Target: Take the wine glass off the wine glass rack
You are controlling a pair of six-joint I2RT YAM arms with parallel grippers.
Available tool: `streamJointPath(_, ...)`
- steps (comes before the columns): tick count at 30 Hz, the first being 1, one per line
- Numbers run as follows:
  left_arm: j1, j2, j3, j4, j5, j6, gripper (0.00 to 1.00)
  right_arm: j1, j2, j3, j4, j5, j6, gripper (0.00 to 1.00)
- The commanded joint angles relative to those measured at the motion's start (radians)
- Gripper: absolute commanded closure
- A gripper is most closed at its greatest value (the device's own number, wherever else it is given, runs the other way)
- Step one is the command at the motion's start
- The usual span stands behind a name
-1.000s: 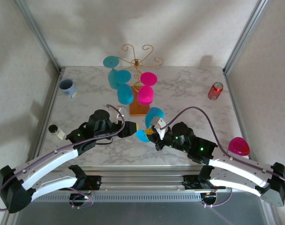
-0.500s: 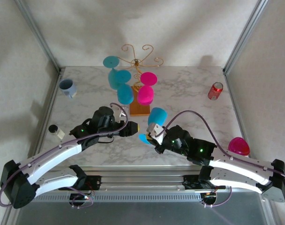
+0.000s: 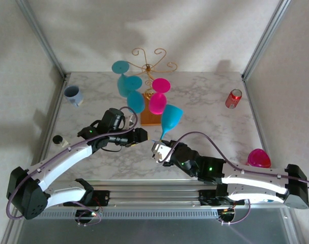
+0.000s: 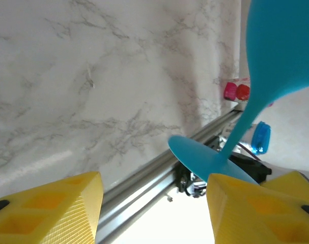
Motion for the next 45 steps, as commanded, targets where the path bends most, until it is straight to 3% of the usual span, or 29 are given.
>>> streamJointPath(1, 0.009, 0.008, 0.001, 0.016, 0.068, -0.08, 0.45, 0.015, 0.016, -0.022, 0.131, 0.081, -0.093, 1.0)
streamJointPath(23, 0.008, -0.006, -0.096, 0.307, 0.053, -0.416, 0.48, 0.092, 0.056, -0.055, 0.182, 0.155, -0.086, 1.0)
streamJointPath(45, -0.055, 0.052, -0.129, 0.394, 0.071, -0.505, 0.59, 0.092, 0.09, -0.07, 0.231, 0.175, -0.1, 1.0)
